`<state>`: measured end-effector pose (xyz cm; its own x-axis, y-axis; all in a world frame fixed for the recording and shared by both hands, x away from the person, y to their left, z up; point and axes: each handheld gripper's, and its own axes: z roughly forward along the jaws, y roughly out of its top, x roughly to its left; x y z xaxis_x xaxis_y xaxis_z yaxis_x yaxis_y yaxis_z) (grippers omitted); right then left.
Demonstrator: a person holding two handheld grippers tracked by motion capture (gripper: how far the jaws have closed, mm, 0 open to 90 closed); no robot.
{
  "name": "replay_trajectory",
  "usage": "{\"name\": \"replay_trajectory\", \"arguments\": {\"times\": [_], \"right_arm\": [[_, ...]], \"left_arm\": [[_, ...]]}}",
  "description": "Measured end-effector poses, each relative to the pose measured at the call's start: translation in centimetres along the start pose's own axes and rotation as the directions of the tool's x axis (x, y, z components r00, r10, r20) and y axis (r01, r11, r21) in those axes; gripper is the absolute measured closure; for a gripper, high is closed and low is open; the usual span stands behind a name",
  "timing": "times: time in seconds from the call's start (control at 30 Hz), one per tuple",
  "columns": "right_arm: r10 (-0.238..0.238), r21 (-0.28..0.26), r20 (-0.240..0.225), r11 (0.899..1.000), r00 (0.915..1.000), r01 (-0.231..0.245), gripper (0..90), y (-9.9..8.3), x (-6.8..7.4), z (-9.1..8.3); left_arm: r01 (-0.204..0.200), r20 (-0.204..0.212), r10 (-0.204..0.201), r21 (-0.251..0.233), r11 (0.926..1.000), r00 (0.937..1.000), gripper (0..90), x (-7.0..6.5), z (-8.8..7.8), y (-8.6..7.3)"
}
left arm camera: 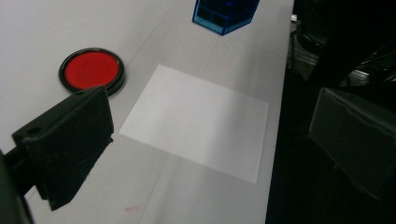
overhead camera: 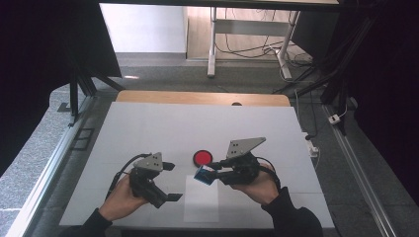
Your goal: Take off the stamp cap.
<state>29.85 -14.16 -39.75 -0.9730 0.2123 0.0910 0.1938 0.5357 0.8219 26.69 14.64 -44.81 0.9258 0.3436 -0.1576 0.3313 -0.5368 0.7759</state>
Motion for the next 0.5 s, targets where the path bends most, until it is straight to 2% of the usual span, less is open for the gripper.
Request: {"name": "replay_trajectory", "arguments": {"times": [0.17, 0.33, 0.5], "right_arm": [[0.001, -0.003, -0.004, 1.000, 1.0000, -0.001, 71.5, 0.1, 0.1, -0.2], [-0.002, -0.007, -0.007, 1.000, 1.0000, 0.002, 71.5, 0.2, 0.1, -0.3], [-0.002, -0.008, -0.012, 1.000, 0.9999, 0.001, 71.5, 0.1, 0.1, -0.3]], "left_arm": [[-0.025, 0.047, 0.025, 0.002, 0.9997, 0.9986, 0.0, 0.6, 1.2, 1.0], [-0.061, 0.059, 0.059, 0.032, 0.9976, 0.9965, 0.0, 1.0, 2.5, 2.1], [-0.095, 0.096, 0.091, 0.043, 0.9945, 0.9912, 0.0, 1.6, 3.6, 2.9]]}}
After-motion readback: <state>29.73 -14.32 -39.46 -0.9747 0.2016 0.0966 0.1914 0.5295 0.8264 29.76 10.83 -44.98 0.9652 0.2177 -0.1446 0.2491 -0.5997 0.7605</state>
